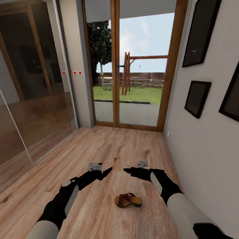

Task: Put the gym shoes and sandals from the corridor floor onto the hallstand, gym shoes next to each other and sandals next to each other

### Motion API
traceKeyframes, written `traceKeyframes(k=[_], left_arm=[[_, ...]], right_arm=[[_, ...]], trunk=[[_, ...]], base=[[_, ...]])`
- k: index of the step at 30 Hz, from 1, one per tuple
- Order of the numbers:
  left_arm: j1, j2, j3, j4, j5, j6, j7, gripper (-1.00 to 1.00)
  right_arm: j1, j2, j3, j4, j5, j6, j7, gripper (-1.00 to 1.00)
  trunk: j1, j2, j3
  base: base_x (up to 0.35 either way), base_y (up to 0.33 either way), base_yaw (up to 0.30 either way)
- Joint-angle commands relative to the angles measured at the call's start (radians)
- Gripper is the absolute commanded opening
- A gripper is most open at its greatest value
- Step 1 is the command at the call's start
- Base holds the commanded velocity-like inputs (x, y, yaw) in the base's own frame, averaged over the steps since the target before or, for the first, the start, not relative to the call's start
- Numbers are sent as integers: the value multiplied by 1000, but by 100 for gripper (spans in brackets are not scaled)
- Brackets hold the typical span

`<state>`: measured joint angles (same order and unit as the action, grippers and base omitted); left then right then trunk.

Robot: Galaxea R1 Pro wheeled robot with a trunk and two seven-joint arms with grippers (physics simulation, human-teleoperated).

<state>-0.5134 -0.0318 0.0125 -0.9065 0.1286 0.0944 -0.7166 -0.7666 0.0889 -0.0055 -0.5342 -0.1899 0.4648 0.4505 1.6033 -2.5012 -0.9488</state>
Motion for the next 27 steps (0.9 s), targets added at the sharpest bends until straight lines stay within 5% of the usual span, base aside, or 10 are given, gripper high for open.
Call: traceKeyframes(k=[1, 27], left_arm=[[0, 0, 1, 0, 9, 10, -4, 100], [0, 0, 1, 0, 9, 10, -4, 100]], right_arm=[[0, 0, -1, -1, -8, 8, -1, 100], [0, 1, 1, -4, -7, 14, -1, 100]], trunk=[[0, 0, -1], [0, 0, -1]], base=[[15, -10, 0], [31, -26, 0]])
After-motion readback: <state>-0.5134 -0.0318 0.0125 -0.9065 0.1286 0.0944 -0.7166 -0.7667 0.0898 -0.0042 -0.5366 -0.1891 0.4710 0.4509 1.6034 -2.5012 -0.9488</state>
